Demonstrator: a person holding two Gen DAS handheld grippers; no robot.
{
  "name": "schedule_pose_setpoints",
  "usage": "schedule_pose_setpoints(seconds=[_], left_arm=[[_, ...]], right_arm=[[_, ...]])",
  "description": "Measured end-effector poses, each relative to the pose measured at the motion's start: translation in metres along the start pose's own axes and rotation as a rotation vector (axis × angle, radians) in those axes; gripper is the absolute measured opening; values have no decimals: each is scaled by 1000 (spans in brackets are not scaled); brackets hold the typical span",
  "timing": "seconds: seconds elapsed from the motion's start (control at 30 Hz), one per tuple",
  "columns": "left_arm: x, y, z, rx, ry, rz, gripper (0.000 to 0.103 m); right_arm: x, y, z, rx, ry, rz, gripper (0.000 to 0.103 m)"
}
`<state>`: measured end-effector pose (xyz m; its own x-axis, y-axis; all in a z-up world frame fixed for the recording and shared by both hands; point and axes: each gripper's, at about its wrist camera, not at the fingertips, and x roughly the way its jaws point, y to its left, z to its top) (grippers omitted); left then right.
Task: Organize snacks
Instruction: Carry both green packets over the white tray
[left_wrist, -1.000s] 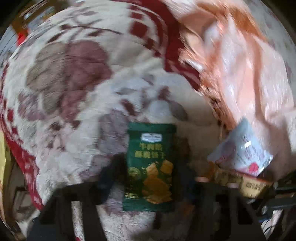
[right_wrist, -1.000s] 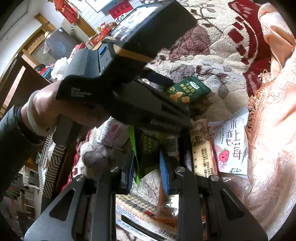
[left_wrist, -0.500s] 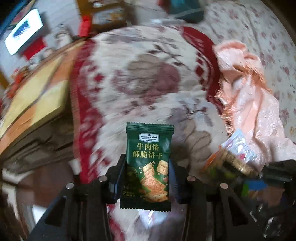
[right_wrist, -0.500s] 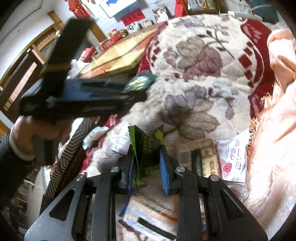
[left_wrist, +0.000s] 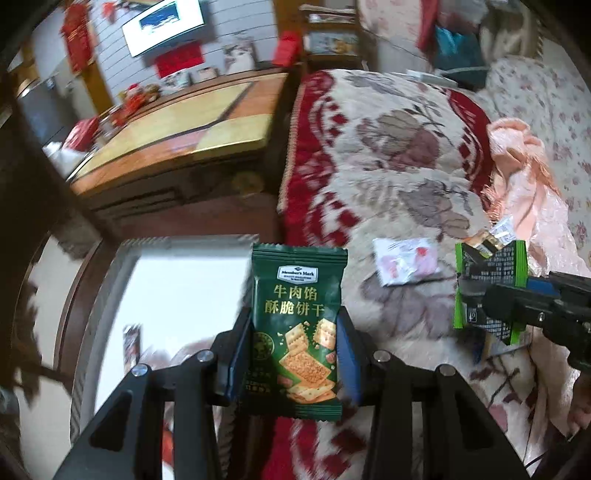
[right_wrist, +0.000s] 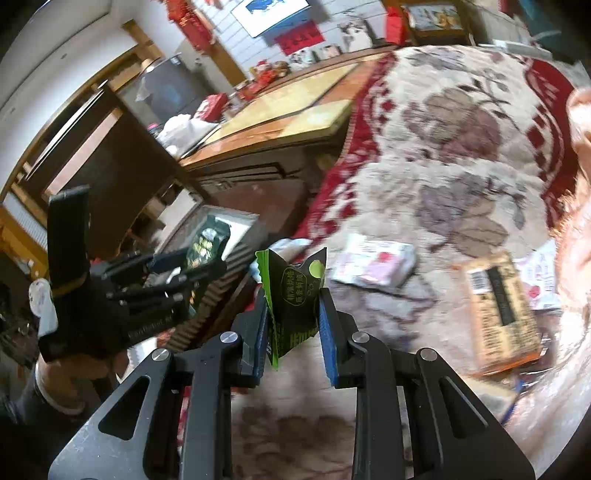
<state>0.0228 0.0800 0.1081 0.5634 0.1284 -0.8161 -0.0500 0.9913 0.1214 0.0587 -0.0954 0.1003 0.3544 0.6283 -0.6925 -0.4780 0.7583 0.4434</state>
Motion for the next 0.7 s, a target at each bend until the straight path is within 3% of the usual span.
schedule_pose_setpoints(seconds=[0.23, 0.7], left_arm=[[-20, 42, -27, -77, -39, 84, 45], [-25, 106, -64, -230, -34, 142, 45]], right_arm=[[20, 57, -5, -89, 44, 20, 23], [65, 135, -10, -219, 128, 56, 23]])
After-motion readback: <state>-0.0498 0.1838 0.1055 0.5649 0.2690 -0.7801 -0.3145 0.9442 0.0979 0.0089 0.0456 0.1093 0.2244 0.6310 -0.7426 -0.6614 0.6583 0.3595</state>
